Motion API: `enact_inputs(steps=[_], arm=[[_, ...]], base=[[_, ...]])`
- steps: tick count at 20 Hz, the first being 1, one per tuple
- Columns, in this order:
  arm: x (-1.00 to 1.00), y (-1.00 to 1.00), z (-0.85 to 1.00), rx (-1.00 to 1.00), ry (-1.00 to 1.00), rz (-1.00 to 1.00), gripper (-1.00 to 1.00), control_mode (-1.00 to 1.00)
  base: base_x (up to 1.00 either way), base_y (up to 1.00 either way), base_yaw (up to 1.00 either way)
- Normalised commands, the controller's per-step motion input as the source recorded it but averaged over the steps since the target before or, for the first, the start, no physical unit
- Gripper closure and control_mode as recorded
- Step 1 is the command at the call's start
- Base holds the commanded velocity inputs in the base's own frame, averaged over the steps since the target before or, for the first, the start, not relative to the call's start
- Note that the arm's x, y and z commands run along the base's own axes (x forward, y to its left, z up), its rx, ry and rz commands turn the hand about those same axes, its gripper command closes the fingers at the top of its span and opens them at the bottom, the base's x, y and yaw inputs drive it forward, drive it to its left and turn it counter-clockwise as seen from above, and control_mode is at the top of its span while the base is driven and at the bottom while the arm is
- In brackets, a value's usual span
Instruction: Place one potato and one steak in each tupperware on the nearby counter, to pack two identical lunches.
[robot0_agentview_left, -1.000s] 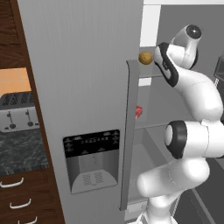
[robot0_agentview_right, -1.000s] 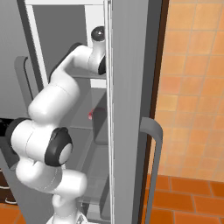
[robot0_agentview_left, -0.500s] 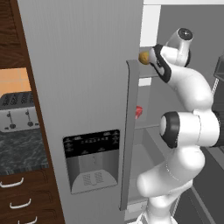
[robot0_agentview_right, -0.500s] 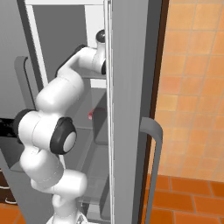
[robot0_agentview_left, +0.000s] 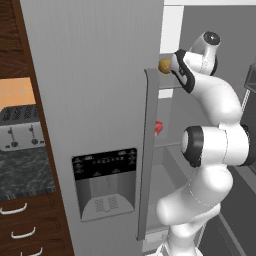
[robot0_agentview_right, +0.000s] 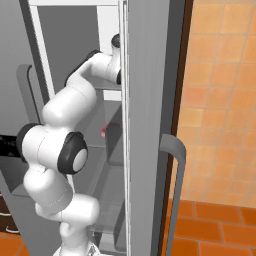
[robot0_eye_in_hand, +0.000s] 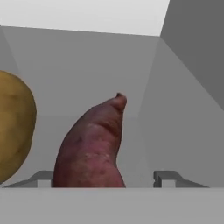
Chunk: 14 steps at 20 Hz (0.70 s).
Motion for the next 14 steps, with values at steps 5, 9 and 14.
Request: enact_inputs(steps=[5, 9, 14], arm=[[-0.22, 0.00, -0.35, 0.02, -0.02, 0.00, 1.00, -1.00], [-0.14, -0.07, -0.01, 0.00, -0.14, -0.02, 1.00, -1.00], [-0.32, 0.00, 0.13, 0.00, -0.13, 0.00, 1.00, -1.00]], base=[[0.00, 0.00, 0.00], [0.00, 0.00, 0.00], [0.00, 0.00, 0.00]])
